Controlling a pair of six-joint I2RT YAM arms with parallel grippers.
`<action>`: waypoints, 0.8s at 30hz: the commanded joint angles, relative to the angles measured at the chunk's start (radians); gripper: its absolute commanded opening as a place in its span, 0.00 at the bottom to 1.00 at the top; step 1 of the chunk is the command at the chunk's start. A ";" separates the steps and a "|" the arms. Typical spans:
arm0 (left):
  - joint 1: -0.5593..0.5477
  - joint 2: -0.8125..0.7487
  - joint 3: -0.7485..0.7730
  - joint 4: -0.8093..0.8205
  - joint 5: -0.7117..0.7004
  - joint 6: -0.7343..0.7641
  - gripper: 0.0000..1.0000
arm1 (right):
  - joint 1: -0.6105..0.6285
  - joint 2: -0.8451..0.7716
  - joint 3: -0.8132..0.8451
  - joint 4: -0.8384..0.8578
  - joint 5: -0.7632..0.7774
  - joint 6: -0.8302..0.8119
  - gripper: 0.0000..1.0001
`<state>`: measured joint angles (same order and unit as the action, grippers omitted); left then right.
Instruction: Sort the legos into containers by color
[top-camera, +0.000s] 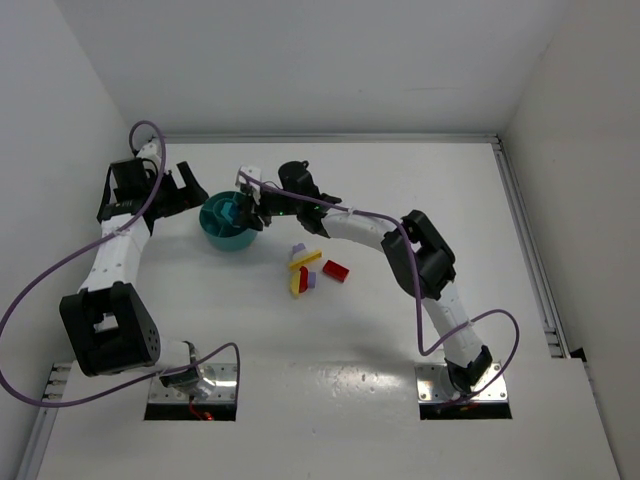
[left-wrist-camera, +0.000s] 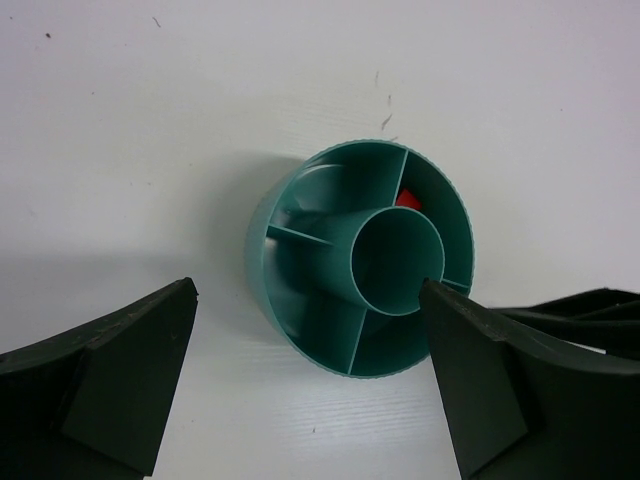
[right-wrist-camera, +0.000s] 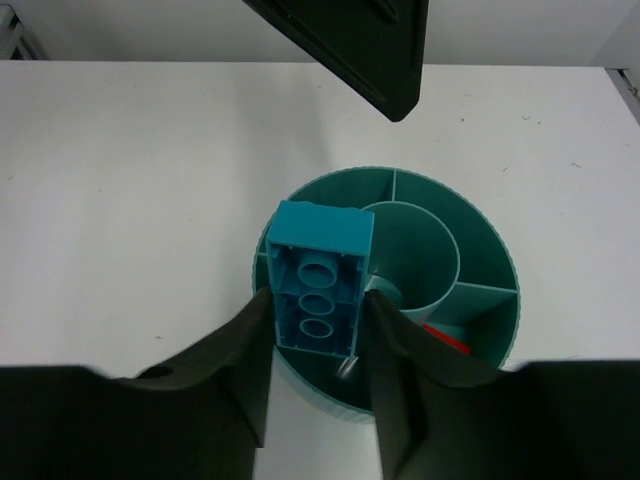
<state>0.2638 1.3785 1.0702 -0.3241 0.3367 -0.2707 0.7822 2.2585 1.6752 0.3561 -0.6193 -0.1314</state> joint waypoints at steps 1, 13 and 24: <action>0.014 0.004 0.007 0.017 0.013 0.007 1.00 | 0.006 0.004 0.046 0.029 -0.028 0.003 0.43; 0.002 0.002 0.025 0.028 0.013 0.067 1.00 | -0.158 -0.242 -0.145 -0.005 0.175 0.121 0.51; -0.101 -0.010 -0.013 0.088 -0.027 0.085 1.00 | -0.331 -0.599 -0.518 -0.916 -0.054 -0.387 0.53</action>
<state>0.1841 1.3933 1.0672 -0.2829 0.3294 -0.2104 0.4061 1.6604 1.2194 -0.2718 -0.5732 -0.3473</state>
